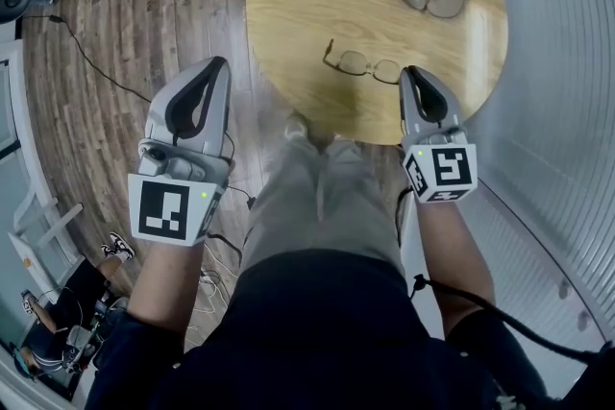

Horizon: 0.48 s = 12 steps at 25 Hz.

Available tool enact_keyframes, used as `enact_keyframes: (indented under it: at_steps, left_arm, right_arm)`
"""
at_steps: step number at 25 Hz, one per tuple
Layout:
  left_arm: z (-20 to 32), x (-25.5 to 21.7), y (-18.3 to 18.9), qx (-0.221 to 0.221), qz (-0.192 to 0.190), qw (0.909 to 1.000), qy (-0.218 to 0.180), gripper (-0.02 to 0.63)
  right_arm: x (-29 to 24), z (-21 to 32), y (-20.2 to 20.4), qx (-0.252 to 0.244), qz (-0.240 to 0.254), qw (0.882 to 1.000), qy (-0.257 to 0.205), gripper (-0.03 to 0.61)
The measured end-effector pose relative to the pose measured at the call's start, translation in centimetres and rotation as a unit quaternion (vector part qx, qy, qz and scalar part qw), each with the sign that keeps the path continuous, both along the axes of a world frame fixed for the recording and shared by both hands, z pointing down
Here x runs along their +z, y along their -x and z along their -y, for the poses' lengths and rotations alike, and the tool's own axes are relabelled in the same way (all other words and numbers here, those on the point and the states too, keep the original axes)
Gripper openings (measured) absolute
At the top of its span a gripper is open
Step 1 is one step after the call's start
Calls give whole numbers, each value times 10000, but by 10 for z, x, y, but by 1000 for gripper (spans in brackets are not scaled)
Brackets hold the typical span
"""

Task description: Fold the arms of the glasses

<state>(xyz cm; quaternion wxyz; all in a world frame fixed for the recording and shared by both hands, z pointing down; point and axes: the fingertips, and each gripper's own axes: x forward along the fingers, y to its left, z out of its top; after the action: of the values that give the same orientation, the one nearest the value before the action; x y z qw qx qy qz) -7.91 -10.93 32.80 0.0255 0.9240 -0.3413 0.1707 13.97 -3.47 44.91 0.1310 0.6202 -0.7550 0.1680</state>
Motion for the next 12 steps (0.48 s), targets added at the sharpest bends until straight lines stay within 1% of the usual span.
enact_keyframes:
  at_steps: [6, 12]
  left_arm:
    - [1, -1, 9, -160, 10, 9999, -10, 2]
    - [-1, 4, 19, -230, 38, 9997, 17, 2]
  right_arm:
    - [5, 4, 9, -118, 18, 9999, 64, 29]
    - [10, 9, 21, -278, 11, 9995, 114, 29]
